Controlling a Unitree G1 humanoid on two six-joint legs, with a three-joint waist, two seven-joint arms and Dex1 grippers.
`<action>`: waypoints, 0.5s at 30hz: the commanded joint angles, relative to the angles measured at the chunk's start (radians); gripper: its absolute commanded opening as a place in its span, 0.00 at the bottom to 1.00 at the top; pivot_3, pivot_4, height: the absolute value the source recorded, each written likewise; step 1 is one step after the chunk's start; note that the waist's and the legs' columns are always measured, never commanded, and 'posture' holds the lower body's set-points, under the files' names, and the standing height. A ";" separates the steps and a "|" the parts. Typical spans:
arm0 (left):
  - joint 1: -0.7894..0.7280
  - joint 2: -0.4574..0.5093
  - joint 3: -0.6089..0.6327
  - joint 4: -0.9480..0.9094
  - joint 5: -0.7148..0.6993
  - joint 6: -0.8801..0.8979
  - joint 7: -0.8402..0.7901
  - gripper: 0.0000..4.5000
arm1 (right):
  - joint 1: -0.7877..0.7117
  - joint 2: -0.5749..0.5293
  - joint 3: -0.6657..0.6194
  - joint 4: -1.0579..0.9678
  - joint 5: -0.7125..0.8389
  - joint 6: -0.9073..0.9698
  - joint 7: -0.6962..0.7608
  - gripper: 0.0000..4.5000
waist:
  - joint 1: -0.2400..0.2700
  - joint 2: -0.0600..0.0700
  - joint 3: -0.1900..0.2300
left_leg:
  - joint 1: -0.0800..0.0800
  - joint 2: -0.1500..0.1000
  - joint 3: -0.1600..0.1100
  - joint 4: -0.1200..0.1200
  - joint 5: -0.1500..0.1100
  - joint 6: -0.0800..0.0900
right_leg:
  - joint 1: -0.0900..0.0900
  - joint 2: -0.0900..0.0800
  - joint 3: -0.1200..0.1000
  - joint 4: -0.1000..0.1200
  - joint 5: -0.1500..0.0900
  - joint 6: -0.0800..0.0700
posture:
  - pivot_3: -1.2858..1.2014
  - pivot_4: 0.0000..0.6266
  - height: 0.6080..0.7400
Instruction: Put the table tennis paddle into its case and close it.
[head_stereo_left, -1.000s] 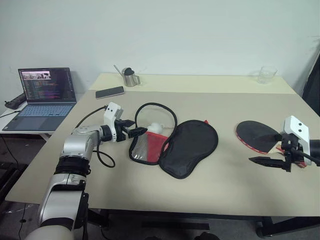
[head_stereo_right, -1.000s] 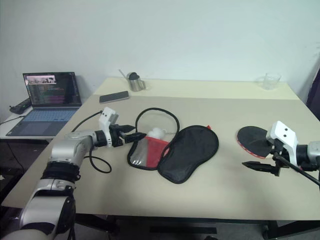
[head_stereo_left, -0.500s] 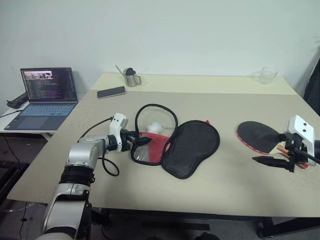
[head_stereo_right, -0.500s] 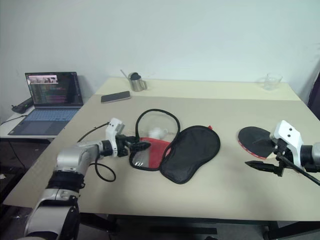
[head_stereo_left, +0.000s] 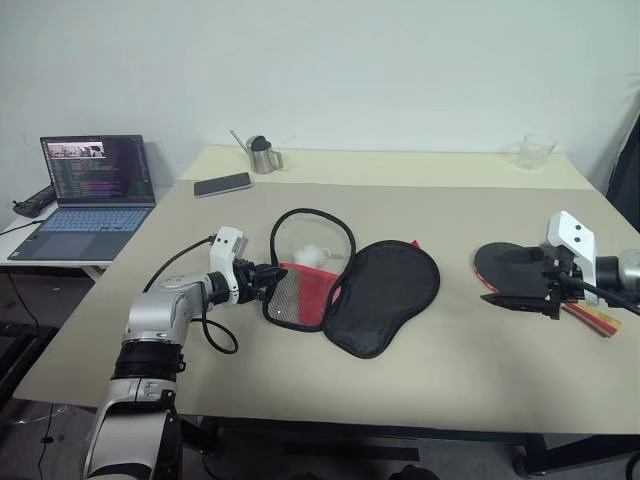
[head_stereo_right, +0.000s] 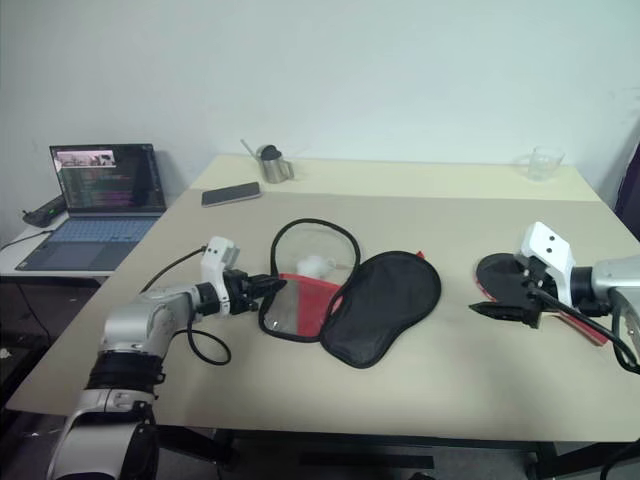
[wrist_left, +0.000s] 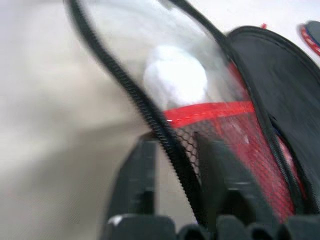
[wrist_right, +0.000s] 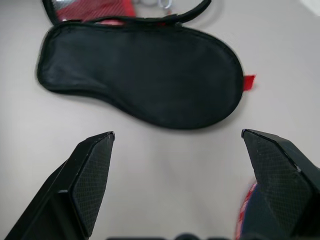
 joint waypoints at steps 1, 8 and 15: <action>0.008 -0.029 0.062 -0.083 -0.043 0.003 0.068 0.00 | -0.019 0.005 0.001 -0.014 0.000 -0.019 0.012 1.00 | 0.000 0.000 0.000 | 0.000 0.000 0.000 0.000 0.000 0.000 | 0.000 0.000 0.000 0.000 0.000 0.000 | 0.52 0.24 1.00; 0.039 -0.091 0.105 -0.147 -0.040 -0.028 0.211 0.00 | -0.023 0.009 0.008 -0.012 -0.005 -0.025 0.021 1.00 | 0.001 0.000 0.000 | 0.000 0.000 0.000 0.000 0.000 0.000 | 0.000 0.000 0.000 0.000 0.000 0.000 | 0.52 0.24 1.00; -0.014 -0.203 0.142 -0.146 -0.042 -0.064 0.390 0.00 | -0.051 0.019 0.025 0.009 -0.014 -0.036 0.028 1.00 | 0.005 0.000 0.000 | 0.000 0.000 0.000 0.000 0.000 0.000 | 0.000 0.000 0.000 0.000 0.000 0.000 | 0.52 0.24 1.00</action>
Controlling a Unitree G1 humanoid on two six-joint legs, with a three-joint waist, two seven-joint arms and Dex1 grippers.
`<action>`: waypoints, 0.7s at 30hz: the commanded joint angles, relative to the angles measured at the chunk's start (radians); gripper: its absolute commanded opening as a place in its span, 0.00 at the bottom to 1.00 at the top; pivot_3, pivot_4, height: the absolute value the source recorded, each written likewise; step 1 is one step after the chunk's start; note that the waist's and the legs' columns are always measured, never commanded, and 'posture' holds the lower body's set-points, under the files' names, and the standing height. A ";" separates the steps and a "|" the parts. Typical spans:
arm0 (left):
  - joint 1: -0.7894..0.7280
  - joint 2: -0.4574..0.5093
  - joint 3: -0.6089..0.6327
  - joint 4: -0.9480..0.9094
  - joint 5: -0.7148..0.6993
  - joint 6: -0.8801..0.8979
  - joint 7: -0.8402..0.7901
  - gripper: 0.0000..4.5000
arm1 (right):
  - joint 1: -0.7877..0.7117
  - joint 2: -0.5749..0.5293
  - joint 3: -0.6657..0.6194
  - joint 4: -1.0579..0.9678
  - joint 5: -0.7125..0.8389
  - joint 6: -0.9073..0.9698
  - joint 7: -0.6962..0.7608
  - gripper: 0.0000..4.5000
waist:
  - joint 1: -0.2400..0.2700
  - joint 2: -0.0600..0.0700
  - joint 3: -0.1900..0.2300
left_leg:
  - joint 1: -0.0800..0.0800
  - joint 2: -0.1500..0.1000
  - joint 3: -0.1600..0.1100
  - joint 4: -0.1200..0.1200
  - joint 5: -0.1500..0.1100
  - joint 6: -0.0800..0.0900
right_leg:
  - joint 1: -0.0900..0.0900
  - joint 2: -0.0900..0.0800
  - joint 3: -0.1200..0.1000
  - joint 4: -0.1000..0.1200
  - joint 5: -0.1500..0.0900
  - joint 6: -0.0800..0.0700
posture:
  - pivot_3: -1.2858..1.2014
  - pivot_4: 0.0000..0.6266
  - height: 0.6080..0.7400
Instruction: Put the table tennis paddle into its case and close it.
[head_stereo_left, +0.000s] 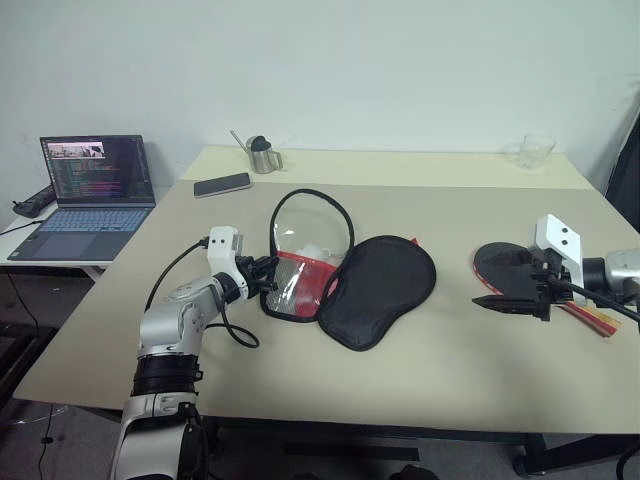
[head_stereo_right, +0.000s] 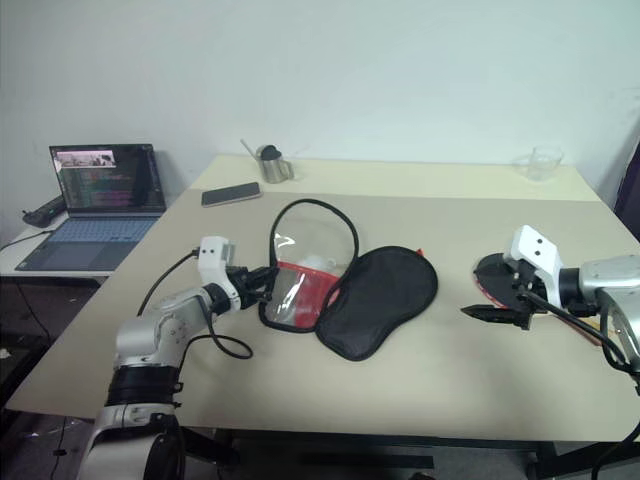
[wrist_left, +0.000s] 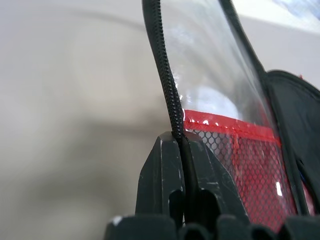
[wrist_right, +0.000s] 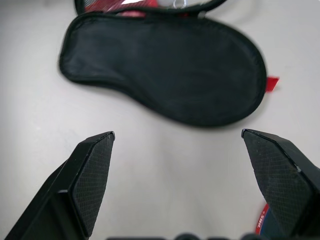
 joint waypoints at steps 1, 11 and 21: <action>-0.051 -0.048 0.004 -0.052 -0.008 -0.032 0.075 0.00 | -0.035 0.001 -0.002 0.004 -0.008 -0.025 0.007 1.00 | 0.004 0.000 0.000 | 0.000 0.000 0.000 0.000 0.000 0.000 | 0.000 0.000 0.000 0.000 0.000 0.000 | 0.52 0.24 1.00; -0.135 -0.304 0.069 -0.065 -0.077 0.002 0.360 0.00 | -0.029 0.002 -0.002 -0.005 -0.013 -0.025 0.004 1.00 | 0.018 -0.001 0.000 | -0.001 -0.001 0.001 0.000 0.000 0.000 | 0.000 0.000 0.001 -0.001 0.001 0.001 | 0.52 0.24 1.00; -0.057 -0.327 0.021 -0.179 -0.089 0.124 0.422 0.00 | 0.009 -0.010 -0.026 -0.035 -0.007 -0.012 -0.011 1.00 | 0.018 -0.002 0.001 | 0.000 0.000 0.003 0.000 0.000 0.000 | 0.000 0.000 0.003 0.000 0.001 0.002 | 0.52 0.24 1.00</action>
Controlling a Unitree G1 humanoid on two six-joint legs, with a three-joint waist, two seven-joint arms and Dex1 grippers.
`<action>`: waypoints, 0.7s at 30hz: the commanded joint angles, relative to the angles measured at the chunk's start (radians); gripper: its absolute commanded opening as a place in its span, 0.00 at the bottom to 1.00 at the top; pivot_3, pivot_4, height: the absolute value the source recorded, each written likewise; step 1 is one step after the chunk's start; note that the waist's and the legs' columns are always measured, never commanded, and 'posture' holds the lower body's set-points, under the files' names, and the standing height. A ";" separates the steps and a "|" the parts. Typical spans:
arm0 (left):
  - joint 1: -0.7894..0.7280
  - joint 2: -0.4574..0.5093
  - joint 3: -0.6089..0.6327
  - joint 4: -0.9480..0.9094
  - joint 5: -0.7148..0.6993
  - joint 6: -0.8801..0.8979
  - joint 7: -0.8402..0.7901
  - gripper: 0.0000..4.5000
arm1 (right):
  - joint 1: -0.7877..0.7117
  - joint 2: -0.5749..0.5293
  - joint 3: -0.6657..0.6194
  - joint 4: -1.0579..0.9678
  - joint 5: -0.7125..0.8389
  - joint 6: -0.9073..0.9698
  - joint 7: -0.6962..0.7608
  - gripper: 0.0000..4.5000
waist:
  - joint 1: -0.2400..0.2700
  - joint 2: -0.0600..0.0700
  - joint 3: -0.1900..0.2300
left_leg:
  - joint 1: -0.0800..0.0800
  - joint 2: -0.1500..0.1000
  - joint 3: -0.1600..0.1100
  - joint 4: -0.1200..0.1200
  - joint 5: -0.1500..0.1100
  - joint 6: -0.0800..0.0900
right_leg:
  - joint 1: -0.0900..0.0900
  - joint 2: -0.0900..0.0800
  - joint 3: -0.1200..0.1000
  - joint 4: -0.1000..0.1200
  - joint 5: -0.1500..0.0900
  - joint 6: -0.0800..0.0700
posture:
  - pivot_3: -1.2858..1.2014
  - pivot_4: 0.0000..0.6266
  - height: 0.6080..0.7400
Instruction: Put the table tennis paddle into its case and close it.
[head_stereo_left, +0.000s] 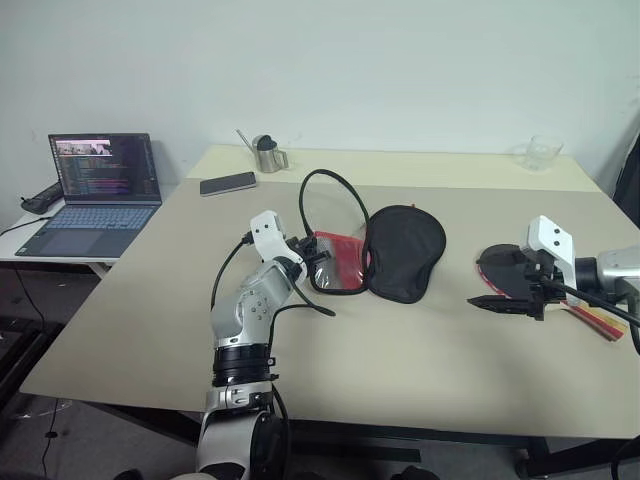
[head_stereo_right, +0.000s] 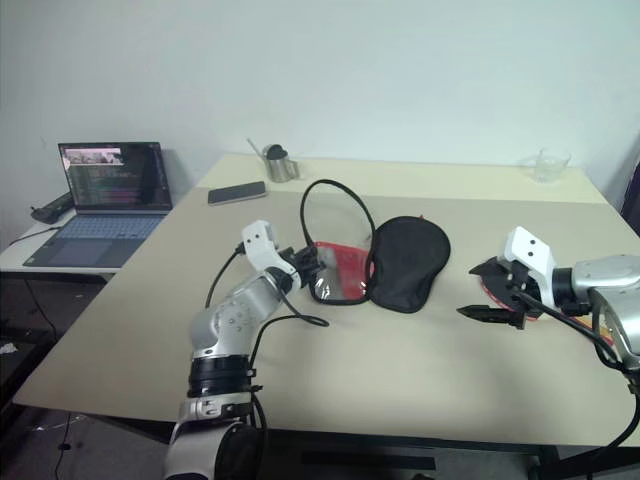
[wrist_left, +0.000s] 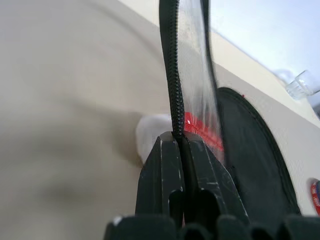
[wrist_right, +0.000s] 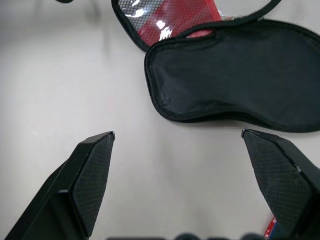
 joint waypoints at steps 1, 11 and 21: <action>0.009 0.028 -0.024 -0.040 -0.006 0.030 -0.014 0.00 | 0.002 -0.022 -0.041 -0.034 0.006 -0.001 -0.008 1.00 | 0.000 0.000 0.000 | 0.000 0.000 0.000 0.000 0.000 0.000 | 0.000 0.000 0.000 0.000 0.000 0.000 | 0.52 0.24 1.00; 0.008 0.121 -0.073 -0.029 -0.005 0.119 -0.075 0.05 | 0.002 -0.022 -0.048 -0.004 -0.006 -0.011 -0.028 1.00 | 0.001 0.000 0.000 | 0.000 0.000 0.000 0.000 0.000 0.000 | 0.000 0.000 0.001 0.000 0.000 0.000 | 0.52 0.24 1.00; 0.023 0.220 -0.139 -0.054 0.020 0.110 -0.187 0.78 | -0.084 -0.006 -0.026 0.158 -0.107 -0.003 -0.164 1.00 | -0.001 0.000 0.000 | 0.000 0.000 0.001 0.000 0.000 0.000 | -0.001 0.000 0.002 0.000 0.000 0.000 | 0.52 0.24 1.00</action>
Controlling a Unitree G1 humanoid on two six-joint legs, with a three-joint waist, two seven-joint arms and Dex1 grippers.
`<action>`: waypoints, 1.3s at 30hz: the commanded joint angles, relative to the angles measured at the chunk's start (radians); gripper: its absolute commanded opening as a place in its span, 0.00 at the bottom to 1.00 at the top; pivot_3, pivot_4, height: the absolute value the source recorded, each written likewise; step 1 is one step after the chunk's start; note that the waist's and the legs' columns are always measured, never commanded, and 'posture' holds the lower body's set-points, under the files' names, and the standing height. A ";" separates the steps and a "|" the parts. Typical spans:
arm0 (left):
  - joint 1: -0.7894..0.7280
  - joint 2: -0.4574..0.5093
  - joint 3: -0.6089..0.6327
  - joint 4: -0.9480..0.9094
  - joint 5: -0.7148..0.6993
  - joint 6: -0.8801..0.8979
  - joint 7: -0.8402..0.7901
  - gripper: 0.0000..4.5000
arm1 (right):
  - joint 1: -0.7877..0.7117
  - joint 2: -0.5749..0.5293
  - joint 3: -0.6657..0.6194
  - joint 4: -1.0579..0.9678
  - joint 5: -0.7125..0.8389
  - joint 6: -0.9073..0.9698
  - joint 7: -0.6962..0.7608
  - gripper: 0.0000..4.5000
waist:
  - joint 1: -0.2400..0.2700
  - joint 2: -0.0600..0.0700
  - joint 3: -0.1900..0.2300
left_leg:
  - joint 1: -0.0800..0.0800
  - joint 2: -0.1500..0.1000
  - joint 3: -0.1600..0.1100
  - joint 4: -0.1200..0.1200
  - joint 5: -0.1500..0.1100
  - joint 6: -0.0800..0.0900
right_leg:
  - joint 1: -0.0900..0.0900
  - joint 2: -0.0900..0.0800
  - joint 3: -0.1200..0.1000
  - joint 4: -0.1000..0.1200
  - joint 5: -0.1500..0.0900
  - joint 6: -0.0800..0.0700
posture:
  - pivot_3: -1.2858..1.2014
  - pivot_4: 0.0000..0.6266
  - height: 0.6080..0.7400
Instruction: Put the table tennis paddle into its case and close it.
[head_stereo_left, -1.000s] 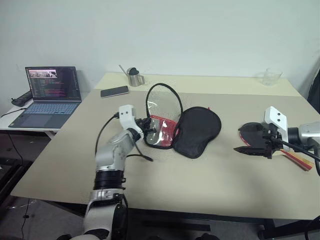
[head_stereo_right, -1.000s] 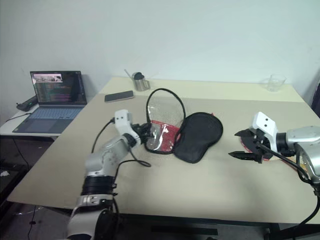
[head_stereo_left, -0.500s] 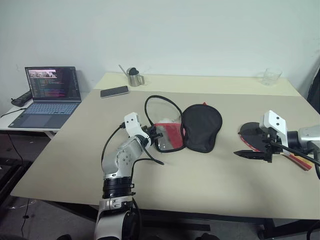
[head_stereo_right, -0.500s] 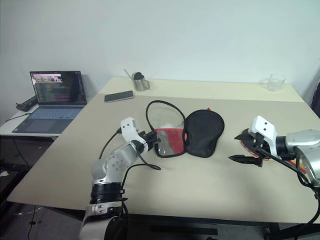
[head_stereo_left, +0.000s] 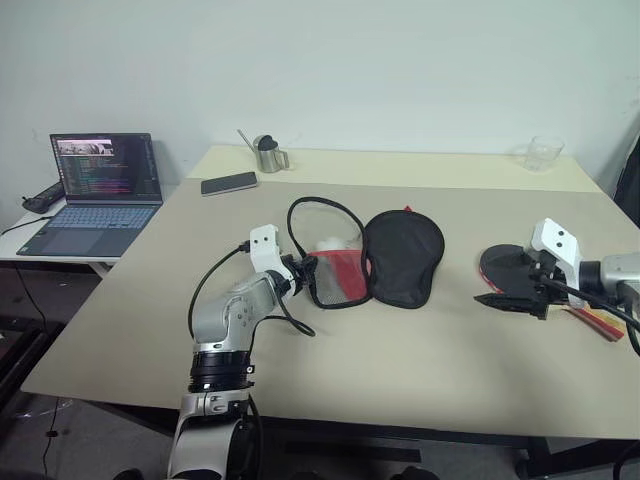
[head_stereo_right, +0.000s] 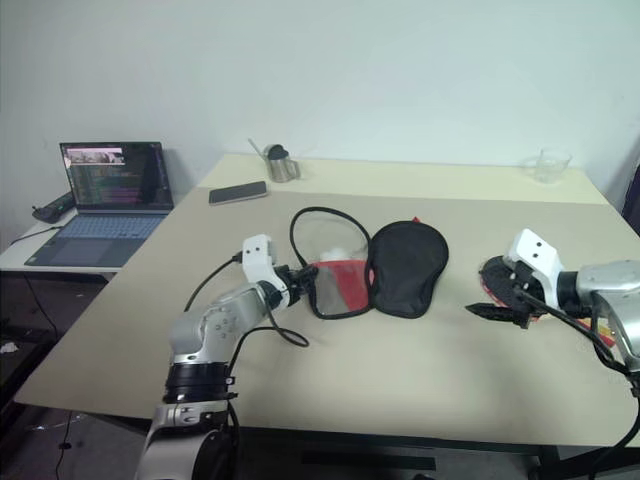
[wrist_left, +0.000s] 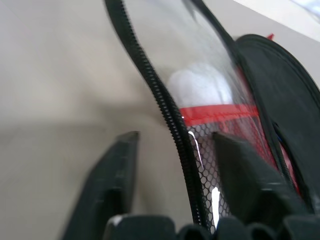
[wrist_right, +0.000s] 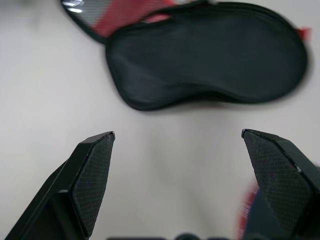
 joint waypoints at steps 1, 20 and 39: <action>0.003 0.078 -0.051 -0.074 -0.008 0.004 -0.116 0.87 | -0.065 -0.001 -0.028 0.074 -0.042 0.004 -0.066 1.00 | -0.001 0.000 0.000 | 0.000 0.000 0.000 0.000 0.000 0.000 | 0.000 0.000 0.000 0.000 0.000 0.000 | 0.52 0.24 1.00; 0.253 0.631 -0.197 -0.350 -0.016 -0.276 -0.817 1.00 | -0.486 -0.023 0.286 0.709 -0.392 0.137 -0.003 1.00 | -0.023 0.001 0.000 | 0.001 0.005 0.008 -0.003 -0.002 0.004 | -0.001 0.003 0.004 -0.004 0.001 -0.002 | 0.52 0.24 1.00; 0.248 0.570 -0.226 -0.358 0.009 -0.282 -0.795 1.00 | -0.662 0.064 0.403 1.124 -0.641 -0.122 0.084 1.00 | -0.038 0.002 0.000 | 0.001 0.007 0.011 -0.003 -0.003 0.004 | -0.002 0.005 0.006 -0.003 0.001 -0.002 | 0.52 0.24 1.00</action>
